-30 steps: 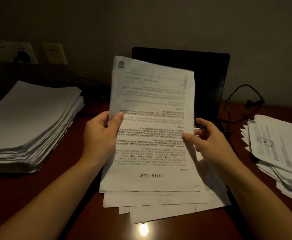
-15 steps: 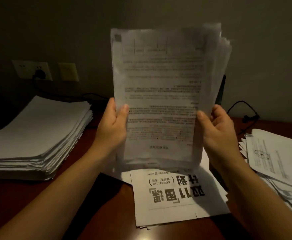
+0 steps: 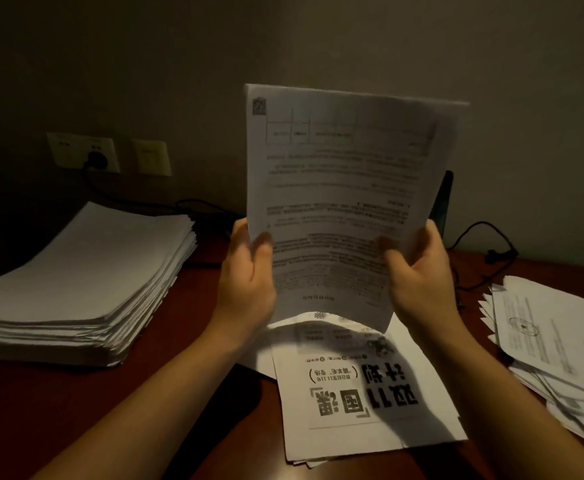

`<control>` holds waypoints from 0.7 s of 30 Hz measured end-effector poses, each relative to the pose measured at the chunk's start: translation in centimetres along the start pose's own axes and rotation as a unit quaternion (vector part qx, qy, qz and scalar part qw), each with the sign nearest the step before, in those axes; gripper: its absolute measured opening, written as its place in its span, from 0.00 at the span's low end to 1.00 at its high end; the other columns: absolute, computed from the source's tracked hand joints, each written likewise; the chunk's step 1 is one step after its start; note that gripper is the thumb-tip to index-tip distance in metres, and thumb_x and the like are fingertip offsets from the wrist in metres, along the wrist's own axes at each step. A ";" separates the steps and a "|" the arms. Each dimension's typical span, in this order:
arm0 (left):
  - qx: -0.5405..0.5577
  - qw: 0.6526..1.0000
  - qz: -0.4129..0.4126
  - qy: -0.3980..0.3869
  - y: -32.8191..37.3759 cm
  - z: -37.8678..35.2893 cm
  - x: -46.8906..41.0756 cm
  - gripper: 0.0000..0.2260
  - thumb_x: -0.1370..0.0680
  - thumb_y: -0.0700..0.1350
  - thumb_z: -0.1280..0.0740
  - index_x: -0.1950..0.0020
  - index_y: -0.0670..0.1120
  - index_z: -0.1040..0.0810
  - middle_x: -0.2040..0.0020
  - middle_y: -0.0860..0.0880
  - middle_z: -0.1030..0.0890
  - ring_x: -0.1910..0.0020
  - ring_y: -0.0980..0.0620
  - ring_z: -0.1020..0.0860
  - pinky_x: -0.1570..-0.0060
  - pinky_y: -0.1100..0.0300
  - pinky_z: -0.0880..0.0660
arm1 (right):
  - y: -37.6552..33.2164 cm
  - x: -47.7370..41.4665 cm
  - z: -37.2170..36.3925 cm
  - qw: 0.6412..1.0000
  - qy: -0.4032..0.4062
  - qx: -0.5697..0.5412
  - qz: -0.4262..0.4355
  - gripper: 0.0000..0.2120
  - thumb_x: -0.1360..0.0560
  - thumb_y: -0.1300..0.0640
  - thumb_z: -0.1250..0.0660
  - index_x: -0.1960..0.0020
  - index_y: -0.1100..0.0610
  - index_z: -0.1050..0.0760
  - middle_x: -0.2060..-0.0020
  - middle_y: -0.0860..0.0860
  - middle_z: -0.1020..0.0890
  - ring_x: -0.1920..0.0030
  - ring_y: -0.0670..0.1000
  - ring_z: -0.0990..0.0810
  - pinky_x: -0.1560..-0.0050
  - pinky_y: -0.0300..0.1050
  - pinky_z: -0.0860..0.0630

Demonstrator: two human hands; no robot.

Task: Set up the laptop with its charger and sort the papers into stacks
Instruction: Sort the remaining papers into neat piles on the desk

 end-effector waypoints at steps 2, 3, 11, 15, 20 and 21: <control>-0.021 0.999 0.035 -0.016 -1.5 0.2 0.8 0.06 0.14 0.47 0.45 0.43 0.55 0.30 0.47 0.55 0.20 0.50 0.61 0.19 0.58 0.69 0.21 | 1.3 0.5 -0.2 0.999 -0.013 0.024 -0.029 0.14 0.20 0.63 0.36 0.40 0.48 0.29 0.46 0.43 0.19 0.45 0.41 0.19 0.46 0.44 0.20; -0.037 0.997 0.060 -0.025 -2.5 0.3 1.3 0.05 0.14 0.47 0.45 0.43 0.53 0.30 0.47 0.54 0.21 0.50 0.59 0.19 0.59 0.68 0.21 | 2.3 0.9 -0.3 0.997 -0.024 0.050 -0.047 0.13 0.20 0.63 0.37 0.38 0.49 0.29 0.46 0.43 0.19 0.46 0.40 0.19 0.45 0.46 0.20; -0.066 0.984 0.162 -0.010 -3.9 3.5 -0.7 0.06 0.15 0.45 0.41 0.42 0.56 0.28 0.47 0.56 0.20 0.50 0.57 0.19 0.61 0.62 0.20 | 3.8 0.4 -2.3 0.984 -0.087 0.084 -0.131 0.09 0.18 0.59 0.37 0.39 0.52 0.27 0.46 0.47 0.17 0.47 0.49 0.16 0.52 0.47 0.16; -0.089 0.982 0.165 0.006 -3.5 6.9 -3.7 0.10 0.16 0.43 0.39 0.36 0.53 0.27 0.45 0.55 0.19 0.47 0.54 0.19 0.53 0.57 0.20 | 2.1 -0.6 -5.5 0.985 -0.093 0.035 -0.142 0.09 0.18 0.59 0.38 0.39 0.53 0.27 0.46 0.50 0.17 0.48 0.50 0.16 0.50 0.51 0.17; -0.118 0.974 0.191 0.026 -3.7 12.2 -5.7 0.17 0.18 0.38 0.37 0.33 0.54 0.27 0.41 0.53 0.19 0.44 0.50 0.19 0.48 0.51 0.19 | 2.0 -1.5 -11.2 0.981 -0.076 0.013 -0.178 0.07 0.18 0.59 0.39 0.40 0.54 0.28 0.47 0.51 0.17 0.51 0.51 0.15 0.59 0.48 0.17; -0.116 0.974 0.191 0.033 -3.6 13.5 -6.0 0.19 0.18 0.37 0.37 0.30 0.54 0.28 0.39 0.53 0.19 0.44 0.50 0.19 0.51 0.53 0.18 | 2.1 -1.5 -12.5 0.979 -0.080 0.001 -0.187 0.08 0.18 0.60 0.39 0.39 0.55 0.28 0.47 0.51 0.17 0.51 0.50 0.15 0.60 0.45 0.18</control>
Point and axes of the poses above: each hand's wrist, its own x-axis away from the middle knuckle, its own z-axis out of the back of the hand, y = z × x, the point moved 2 cm from there along -x, towards the middle knuckle
